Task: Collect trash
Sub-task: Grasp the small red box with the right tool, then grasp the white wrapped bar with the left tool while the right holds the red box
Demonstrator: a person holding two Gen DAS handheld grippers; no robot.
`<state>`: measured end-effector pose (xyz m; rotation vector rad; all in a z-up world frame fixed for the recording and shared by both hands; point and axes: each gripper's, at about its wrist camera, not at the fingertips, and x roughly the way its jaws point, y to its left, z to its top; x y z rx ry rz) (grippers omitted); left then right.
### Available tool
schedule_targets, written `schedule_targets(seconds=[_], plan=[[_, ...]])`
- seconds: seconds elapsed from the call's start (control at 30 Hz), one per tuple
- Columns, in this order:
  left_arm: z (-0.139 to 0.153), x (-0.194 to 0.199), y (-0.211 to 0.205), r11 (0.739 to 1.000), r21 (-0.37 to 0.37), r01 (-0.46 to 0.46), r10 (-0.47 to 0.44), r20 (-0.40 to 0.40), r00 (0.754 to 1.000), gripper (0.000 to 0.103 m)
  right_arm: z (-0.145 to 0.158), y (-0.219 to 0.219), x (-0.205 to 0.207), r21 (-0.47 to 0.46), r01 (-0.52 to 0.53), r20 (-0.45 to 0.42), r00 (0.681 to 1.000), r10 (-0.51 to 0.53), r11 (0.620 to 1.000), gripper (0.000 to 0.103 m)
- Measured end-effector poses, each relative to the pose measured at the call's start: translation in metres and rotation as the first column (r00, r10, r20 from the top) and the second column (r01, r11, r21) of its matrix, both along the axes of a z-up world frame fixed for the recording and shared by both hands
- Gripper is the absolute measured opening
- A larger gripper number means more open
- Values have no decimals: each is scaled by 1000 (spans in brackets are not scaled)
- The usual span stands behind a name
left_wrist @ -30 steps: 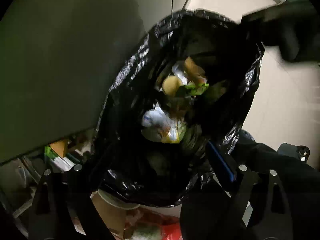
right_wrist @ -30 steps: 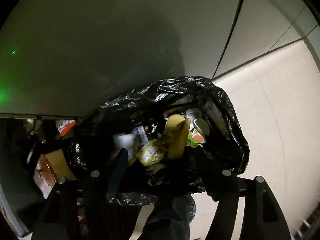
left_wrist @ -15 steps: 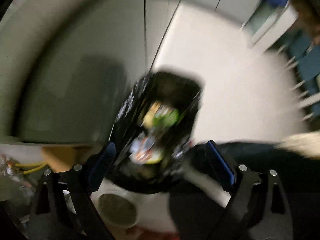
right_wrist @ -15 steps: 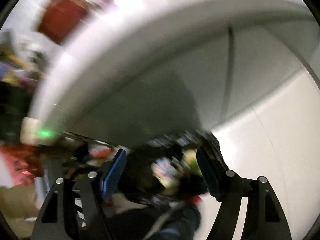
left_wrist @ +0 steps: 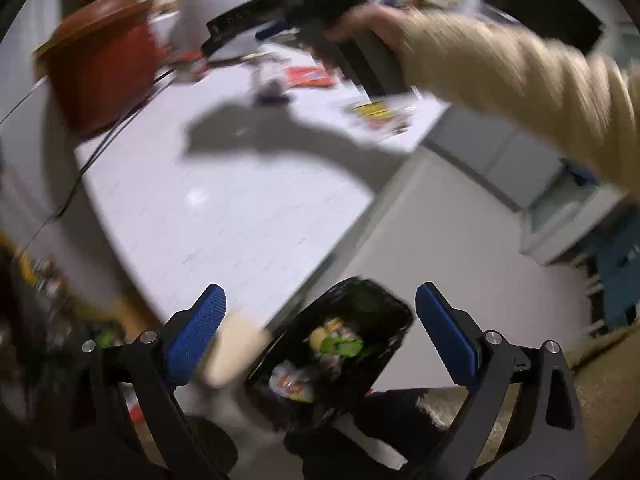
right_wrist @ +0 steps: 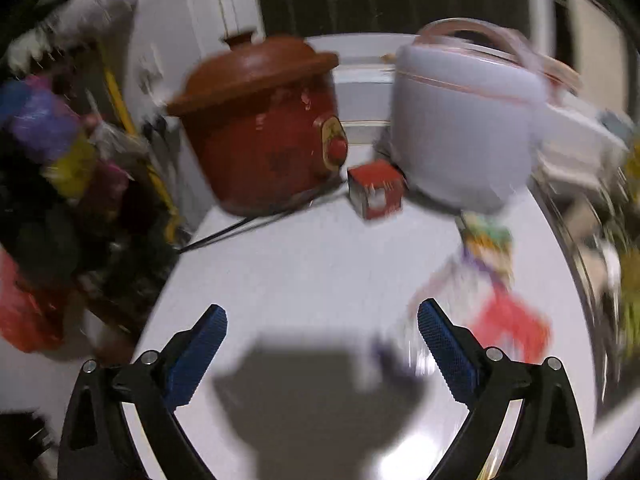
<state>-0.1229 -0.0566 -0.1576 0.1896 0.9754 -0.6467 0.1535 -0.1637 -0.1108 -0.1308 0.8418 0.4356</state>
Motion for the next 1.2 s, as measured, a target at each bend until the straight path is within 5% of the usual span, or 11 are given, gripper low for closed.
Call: schedule_targets(seconds=[0.17, 0.43, 0.57, 0.73, 0.87, 1.0, 1.2], plan=[[-14, -6, 30, 989, 13, -149, 149, -67, 986, 94, -30, 29, 85, -92, -22, -90, 996, 13, 996, 86], [-26, 2, 67, 948, -25, -317, 309, -159, 938, 93, -56, 35, 137, -166, -14, -128, 992, -7, 986, 86], [-29, 9, 75, 935, -38, -352, 338, -202, 919, 93, -64, 42, 141, -198, -37, -146, 989, 8, 979, 60], [-7, 22, 73, 942, -127, -312, 279, -226, 933, 93, -45, 34, 100, -122, -88, -133, 989, 72, 989, 56], [25, 41, 55, 962, -162, -219, 194, -158, 968, 94, -7, -13, 40, -9, -51, -101, 994, 50, 999, 55], [40, 85, 14, 987, -103, -121, 117, -41, 992, 94, 37, -85, -30, 92, 28, -48, 999, -24, 995, 55], [22, 195, -72, 995, -67, -76, 75, -16, 997, 94, 65, -170, -124, 150, 187, -10, 982, -187, 971, 55]])
